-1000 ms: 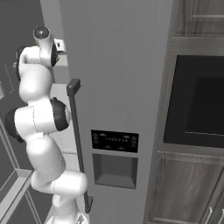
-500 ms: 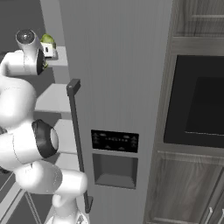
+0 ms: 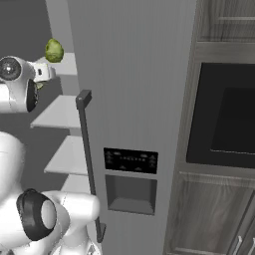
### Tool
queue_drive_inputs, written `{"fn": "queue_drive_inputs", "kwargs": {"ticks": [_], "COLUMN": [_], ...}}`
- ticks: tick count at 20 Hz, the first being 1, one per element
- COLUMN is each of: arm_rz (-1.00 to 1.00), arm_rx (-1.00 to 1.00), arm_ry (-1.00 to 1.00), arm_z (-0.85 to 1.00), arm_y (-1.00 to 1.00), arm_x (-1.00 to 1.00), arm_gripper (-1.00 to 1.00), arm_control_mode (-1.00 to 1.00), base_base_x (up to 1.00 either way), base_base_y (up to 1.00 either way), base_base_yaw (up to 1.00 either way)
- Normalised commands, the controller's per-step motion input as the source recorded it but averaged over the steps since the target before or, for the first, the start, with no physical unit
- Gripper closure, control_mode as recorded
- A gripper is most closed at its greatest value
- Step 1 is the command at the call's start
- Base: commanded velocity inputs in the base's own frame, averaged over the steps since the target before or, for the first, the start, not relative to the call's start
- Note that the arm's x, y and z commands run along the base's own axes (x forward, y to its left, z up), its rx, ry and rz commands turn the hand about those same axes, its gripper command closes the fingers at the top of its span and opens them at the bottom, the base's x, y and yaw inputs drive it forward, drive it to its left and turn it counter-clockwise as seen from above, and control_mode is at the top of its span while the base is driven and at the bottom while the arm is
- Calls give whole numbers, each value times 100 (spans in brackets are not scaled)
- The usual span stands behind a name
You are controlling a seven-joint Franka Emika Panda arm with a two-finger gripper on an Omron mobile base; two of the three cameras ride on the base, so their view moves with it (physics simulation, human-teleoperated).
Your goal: Take the lemon wedge from the fridge and place it on the plate with fish on the dining counter.
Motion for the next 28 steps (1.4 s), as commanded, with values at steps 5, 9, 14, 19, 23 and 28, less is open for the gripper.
{"fn": "queue_drive_inputs", "kwargs": {"ticks": [5, 9, 14, 19, 23, 28], "arm_rz": [0, 0, 0, 0, 0, 0], "arm_rx": [0, 0, 1, 0, 0, 0], "arm_ry": [-32, -9, 0, 0, 0, 0], "arm_z": [0, 0, 0, 0, 0, 0], "arm_y": [-68, -22, 0, 0, 0, 0], "arm_x": [-100, -42, -25, 0, 0, 0], "arm_gripper": [100, 100, 100, 100, 100, 100], "arm_control_mode": [-100, -100, 100, 100, 100, 100], "base_base_x": [0, 0, -20, -100, -100, -100], "base_base_y": [0, 0, -5, -57, -66, -59], "base_base_yaw": [0, 0, 1, 24, 45, 57]}}
